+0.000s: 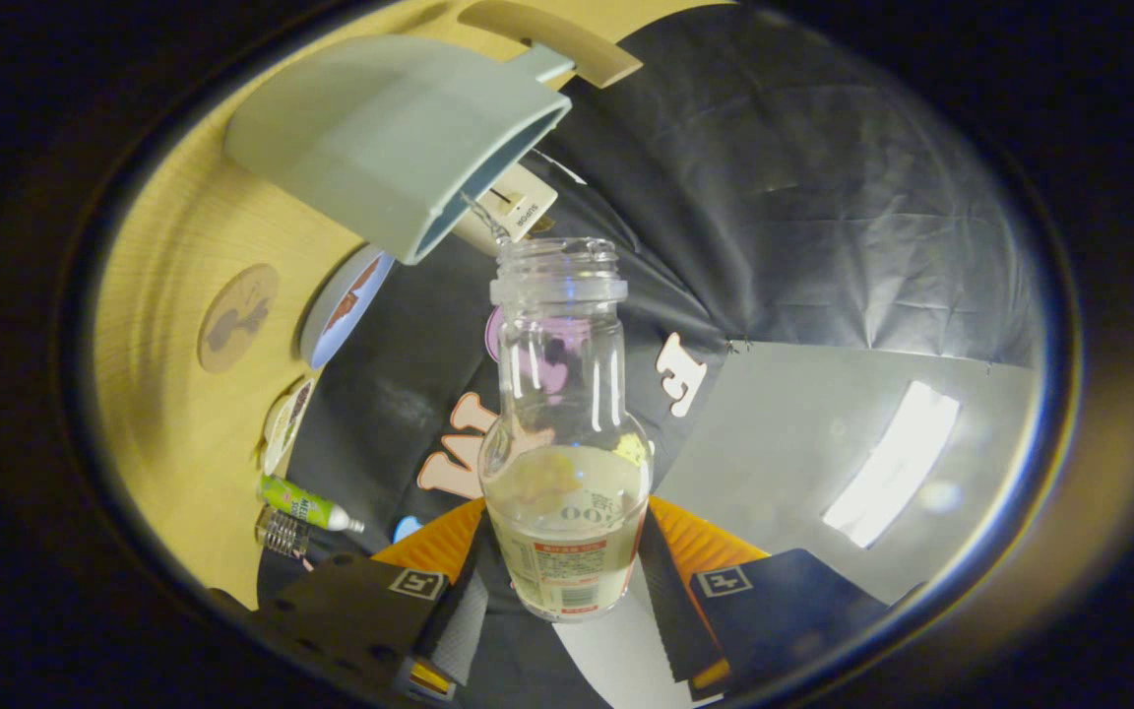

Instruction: Take the bottle from table, then pour the juice into the cup, finally place the bottle on the coaster

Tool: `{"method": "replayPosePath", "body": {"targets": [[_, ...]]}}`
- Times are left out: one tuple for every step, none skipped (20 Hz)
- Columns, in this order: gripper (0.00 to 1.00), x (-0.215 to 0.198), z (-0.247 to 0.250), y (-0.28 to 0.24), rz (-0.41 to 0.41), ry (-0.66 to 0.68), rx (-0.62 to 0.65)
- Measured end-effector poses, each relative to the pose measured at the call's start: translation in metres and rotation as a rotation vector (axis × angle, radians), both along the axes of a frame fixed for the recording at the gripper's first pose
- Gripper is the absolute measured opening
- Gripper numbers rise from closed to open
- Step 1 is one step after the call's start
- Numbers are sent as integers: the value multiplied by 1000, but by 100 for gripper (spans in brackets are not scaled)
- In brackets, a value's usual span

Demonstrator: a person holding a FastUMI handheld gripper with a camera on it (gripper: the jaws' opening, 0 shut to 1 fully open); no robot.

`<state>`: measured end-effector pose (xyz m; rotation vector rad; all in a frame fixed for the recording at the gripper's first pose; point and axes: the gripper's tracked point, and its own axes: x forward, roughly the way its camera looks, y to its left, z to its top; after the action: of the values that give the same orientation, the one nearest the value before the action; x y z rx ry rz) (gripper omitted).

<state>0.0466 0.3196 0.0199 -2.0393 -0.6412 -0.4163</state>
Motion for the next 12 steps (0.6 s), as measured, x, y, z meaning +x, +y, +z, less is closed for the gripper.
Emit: {"method": "replayPosePath", "body": {"targets": [[77, 0, 1, 0, 2, -9, -8], [77, -1, 2, 2, 5, -21, -18], [77, -2, 4, 2, 11, -34, -31], [77, -2, 5, 3, 17, -44, -41], [77, -2, 4, 4, 19, -46, -44], [77, -2, 3, 4, 20, -42, -40], [77, -2, 2, 4, 23, -40, -38], [77, -2, 3, 5, 24, -41, -38], [77, -2, 3, 4, 24, -42, -38], [77, -2, 2, 3, 22, -40, -36], [77, -3, 1, 4, 21, -38, -36], [77, -3, 0, 5, 21, -38, -38]]}}
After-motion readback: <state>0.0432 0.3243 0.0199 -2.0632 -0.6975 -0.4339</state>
